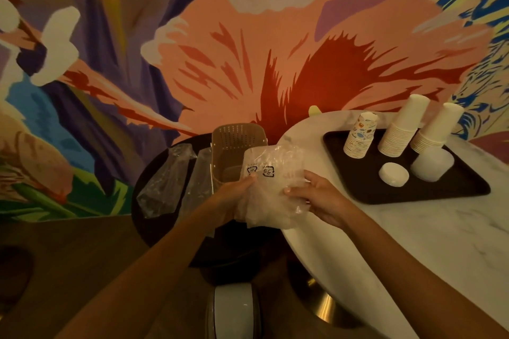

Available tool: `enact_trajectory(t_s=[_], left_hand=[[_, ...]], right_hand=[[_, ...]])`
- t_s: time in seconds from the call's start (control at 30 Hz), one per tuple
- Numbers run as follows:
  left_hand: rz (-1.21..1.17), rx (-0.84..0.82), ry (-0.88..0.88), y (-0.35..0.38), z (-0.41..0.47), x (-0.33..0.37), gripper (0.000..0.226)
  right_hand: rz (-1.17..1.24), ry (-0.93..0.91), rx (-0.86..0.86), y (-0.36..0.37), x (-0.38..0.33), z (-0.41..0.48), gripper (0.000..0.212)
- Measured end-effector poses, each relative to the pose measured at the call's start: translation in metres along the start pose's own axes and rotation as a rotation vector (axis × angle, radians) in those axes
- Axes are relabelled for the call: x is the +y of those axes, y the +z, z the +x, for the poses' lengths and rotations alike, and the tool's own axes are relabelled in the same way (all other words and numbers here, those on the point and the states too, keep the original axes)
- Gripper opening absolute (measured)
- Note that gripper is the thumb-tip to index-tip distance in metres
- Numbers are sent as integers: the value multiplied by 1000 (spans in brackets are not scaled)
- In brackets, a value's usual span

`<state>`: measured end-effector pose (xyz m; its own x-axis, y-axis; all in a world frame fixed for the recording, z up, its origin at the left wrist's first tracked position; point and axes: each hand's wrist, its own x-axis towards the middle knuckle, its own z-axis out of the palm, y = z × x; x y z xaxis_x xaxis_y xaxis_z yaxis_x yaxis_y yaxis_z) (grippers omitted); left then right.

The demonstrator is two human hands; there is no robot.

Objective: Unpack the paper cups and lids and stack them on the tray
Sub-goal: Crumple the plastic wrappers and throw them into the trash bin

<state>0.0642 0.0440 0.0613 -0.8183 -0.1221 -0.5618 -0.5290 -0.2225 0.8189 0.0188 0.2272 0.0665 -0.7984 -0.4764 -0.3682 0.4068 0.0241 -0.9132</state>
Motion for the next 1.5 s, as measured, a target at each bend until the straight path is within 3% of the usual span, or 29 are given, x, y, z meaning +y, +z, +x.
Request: enact_trajectory(t_s=[0.13, 0.23, 0.3, 0.37, 0.5, 0.57, 0.63, 0.7, 0.83, 0.9, 1.03, 1.1, 1.23, 1.33, 1.4, 1.5], left_hand=[[90, -235, 60, -5, -1, -3, 43], [68, -170, 42, -8, 1, -3, 42], [-6, -159, 12, -9, -1, -3, 36], [-112, -145, -12, -11, -4, -6, 29], [-423, -198, -161, -17, -8, -8, 62], [-404, -238, -192, -15, -11, -4, 70], [-217, -212, -134, -11, -15, -2, 59], [-68, -123, -72, -11, -16, 0, 54], [120, -38, 56, -21, -13, -1, 57], [213, -34, 136, -25, -14, -4, 56], [514, -76, 236, -19, -16, -8, 52], [552, -67, 282, -14, -15, -7, 51], [224, 108, 251, -3, -12, -8, 53], [-64, 55, 129, 1, -15, -18, 65], [-126, -46, 92, 3, -18, -24, 54], [-242, -39, 123, 0, -21, -19, 31]], right_hand=[[15, -61, 38, -5, 3, -5, 41], [20, -93, 93, -3, 4, -7, 32], [-147, -180, 131, 0, 4, -6, 25], [-344, -306, 144, 3, 3, -3, 32], [-670, -519, 201, 5, 4, 2, 42], [-792, -602, 189, 6, 9, 5, 36], [-856, -603, 164, 9, 14, 5, 33], [-795, -485, 128, 10, 13, 3, 35], [-312, -56, -145, 11, 1, -7, 23], [-166, 44, -198, 11, 0, -9, 16], [-527, 20, -181, 13, 3, -7, 37], [-657, -57, -214, 15, 5, -6, 34], [-393, -50, -86, 13, 2, -2, 21], [-176, -41, -12, 13, 5, 1, 23], [-102, -62, -2, 16, 6, 1, 29], [46, -89, -17, 22, 8, 1, 36]])
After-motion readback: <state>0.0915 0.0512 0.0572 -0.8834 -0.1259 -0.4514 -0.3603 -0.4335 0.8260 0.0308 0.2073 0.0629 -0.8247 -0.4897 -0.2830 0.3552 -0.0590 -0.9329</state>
